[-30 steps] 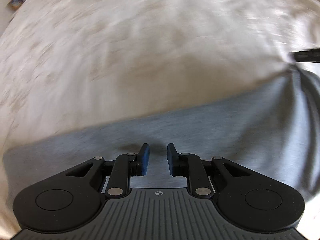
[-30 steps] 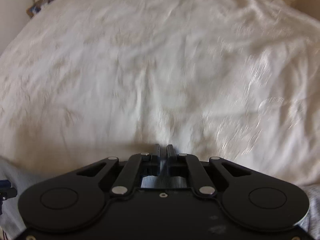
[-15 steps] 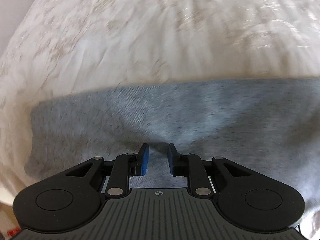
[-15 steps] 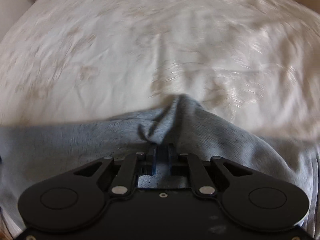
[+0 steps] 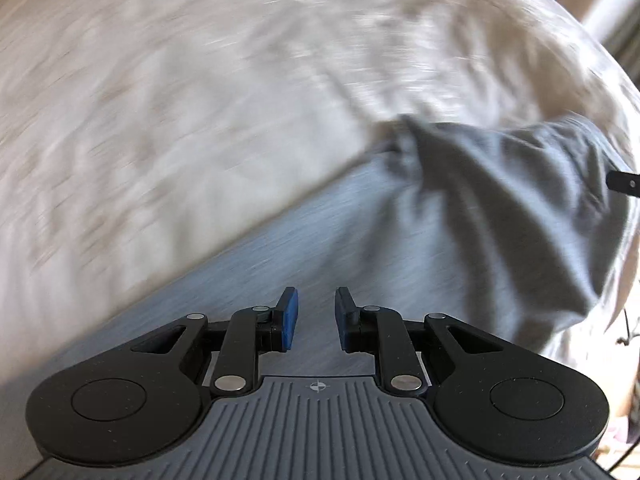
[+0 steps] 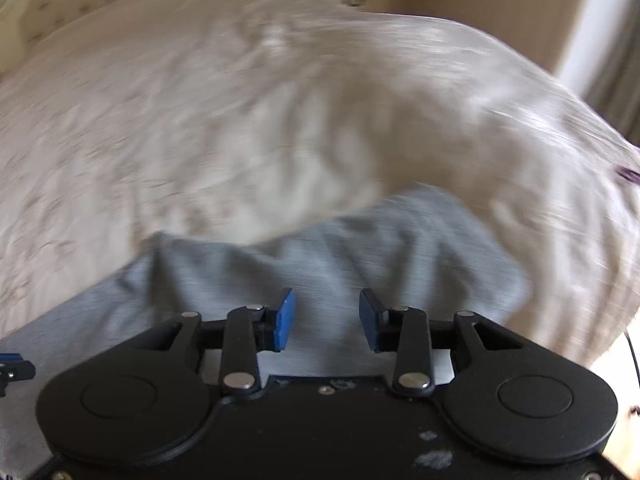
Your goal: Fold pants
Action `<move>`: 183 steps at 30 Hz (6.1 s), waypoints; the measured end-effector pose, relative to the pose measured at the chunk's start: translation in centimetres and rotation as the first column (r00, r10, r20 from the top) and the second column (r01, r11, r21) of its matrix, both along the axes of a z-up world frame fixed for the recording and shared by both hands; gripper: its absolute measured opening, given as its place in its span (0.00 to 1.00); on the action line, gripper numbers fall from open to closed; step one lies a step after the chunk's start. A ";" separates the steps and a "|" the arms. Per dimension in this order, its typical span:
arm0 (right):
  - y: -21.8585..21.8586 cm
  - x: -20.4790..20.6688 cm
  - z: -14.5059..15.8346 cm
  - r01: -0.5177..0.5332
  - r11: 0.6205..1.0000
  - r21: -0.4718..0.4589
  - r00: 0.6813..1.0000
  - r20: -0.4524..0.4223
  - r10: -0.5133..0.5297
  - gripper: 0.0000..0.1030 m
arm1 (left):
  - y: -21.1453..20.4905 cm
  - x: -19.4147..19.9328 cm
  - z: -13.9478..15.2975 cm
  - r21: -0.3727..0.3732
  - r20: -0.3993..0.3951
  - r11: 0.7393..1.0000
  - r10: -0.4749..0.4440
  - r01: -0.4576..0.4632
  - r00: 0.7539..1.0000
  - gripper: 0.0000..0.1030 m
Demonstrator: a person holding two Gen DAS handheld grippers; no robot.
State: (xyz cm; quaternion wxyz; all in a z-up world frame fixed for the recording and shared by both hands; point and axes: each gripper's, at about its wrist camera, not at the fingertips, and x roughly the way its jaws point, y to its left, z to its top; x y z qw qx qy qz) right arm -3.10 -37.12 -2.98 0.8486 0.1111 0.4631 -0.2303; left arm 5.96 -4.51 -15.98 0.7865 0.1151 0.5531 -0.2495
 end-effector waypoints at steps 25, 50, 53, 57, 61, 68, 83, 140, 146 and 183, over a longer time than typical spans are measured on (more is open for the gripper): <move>-9.9 -6.0 -3.3 0.183 0.951 0.247 0.979 0.036 -0.198 0.05 | -2.7 -4.5 -5.1 0.248 -0.042 0.969 0.003 0.008 0.999 0.19; -14.3 6.7 -2.9 -0.244 0.965 0.094 0.970 0.013 0.244 0.58 | -8.4 -7.6 -6.7 0.127 -0.164 0.989 -0.058 0.079 0.985 0.19; -15.9 9.7 -5.2 -0.252 0.956 0.151 0.964 -0.050 0.262 0.59 | -7.8 -7.0 -6.8 0.106 -0.181 0.994 -0.013 0.033 0.983 0.19; -16.6 11.2 -7.2 -0.261 0.926 0.273 0.952 -0.088 0.294 0.41 | -6.4 -5.9 -7.0 0.086 -0.193 0.996 0.027 -0.011 0.981 0.19; -13.8 10.5 -5.1 -0.350 0.927 0.131 0.928 -0.084 0.362 0.11 | -5.1 -5.5 -6.6 0.063 -0.208 0.997 0.056 -0.044 0.977 0.20; -14.3 8.1 -6.6 -0.280 0.960 -0.029 0.951 -0.147 0.273 0.05 | -4.4 -2.8 -2.3 0.004 -0.075 0.999 0.043 -0.043 0.996 0.20; -14.5 8.9 -4.3 -0.160 0.984 -0.074 0.985 -0.082 0.154 0.31 | -7.1 9.5 -4.8 0.009 -0.030 0.963 0.268 -0.268 0.963 0.23; 33.2 4.1 -2.8 -0.780 0.576 0.244 0.609 0.081 0.789 0.30 | 37.1 -12.4 -3.2 -0.179 -0.108 0.586 0.787 -0.790 0.608 0.87; 37.2 3.7 -1.8 -0.780 0.581 0.235 0.610 0.074 0.789 0.30 | 40.7 -11.4 -4.5 -0.154 -0.089 0.614 0.772 -0.774 0.630 0.87; 65.7 14.3 -5.9 -0.973 -0.227 0.035 -0.229 -0.077 0.970 0.04 | 43.2 -11.6 -5.4 -0.165 -0.045 0.717 0.681 -0.677 0.731 0.97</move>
